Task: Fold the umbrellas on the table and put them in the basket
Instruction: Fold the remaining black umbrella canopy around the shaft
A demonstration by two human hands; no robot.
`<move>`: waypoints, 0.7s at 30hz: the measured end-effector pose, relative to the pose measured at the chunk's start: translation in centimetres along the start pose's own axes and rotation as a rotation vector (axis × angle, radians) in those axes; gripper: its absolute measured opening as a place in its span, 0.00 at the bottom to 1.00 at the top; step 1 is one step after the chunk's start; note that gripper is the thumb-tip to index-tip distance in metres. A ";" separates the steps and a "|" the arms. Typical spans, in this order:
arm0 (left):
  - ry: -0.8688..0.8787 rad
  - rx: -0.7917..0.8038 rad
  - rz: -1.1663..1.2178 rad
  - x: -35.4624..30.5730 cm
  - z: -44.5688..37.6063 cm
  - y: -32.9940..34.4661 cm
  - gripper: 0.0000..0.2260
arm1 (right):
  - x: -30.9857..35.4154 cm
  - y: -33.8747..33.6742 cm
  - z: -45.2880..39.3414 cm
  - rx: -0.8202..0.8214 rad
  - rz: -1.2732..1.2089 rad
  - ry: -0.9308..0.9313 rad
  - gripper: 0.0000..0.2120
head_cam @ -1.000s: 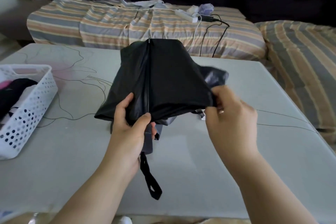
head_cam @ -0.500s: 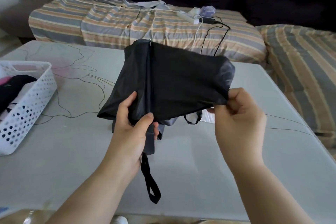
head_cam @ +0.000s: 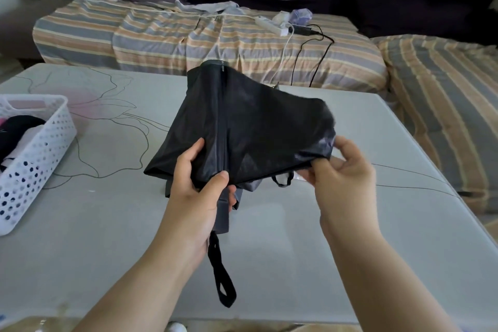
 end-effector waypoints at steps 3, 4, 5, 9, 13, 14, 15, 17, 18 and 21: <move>-0.002 -0.026 0.035 0.1 -0.2 -0.1 0.22 | 1.2 0.5 1.1 0.062 -0.207 -0.120 0.22; 0.005 -0.028 0.039 0.0 -0.2 -0.1 0.22 | 0.8 0.8 1.1 0.091 -0.285 -0.093 0.24; 0.013 -0.025 0.041 -0.1 -0.3 0.0 0.22 | 0.1 1.0 1.0 0.115 -0.374 -0.037 0.25; 0.018 -0.001 0.026 -0.1 -0.4 0.1 0.22 | -2.1 2.8 0.5 0.296 -0.626 0.219 0.22; 0.007 0.023 -0.011 0.2 -0.2 0.2 0.23 | -3.7 4.6 0.9 0.351 -0.633 0.402 0.16; 0.003 0.026 -0.016 0.3 -0.1 0.2 0.23 | -4.0 4.6 0.9 0.323 -0.581 0.404 0.16; 0.001 0.029 -0.023 0.3 0.0 0.2 0.23 | -3.9 4.4 1.0 0.297 -0.518 0.381 0.16; -0.009 0.034 -0.026 0.4 0.0 0.4 0.23 | -3.2 4.1 1.4 0.295 -0.415 0.289 0.15; -0.016 0.038 -0.017 0.4 0.1 0.5 0.23 | -2.8 4.0 1.7 0.307 -0.384 0.254 0.16; -0.012 0.057 -0.019 0.4 0.4 0.9 0.23 | -2.3 4.8 2.4 0.373 -0.299 0.243 0.26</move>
Point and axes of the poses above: each hand's wrist, its own z-axis away from the middle knuckle, its own y-axis out of the palm, x = y × z, the point moved 9 cm from there along -z, towards the middle knuckle, and after that the axes turned 5 degrees about y, right-handed, at the moved point
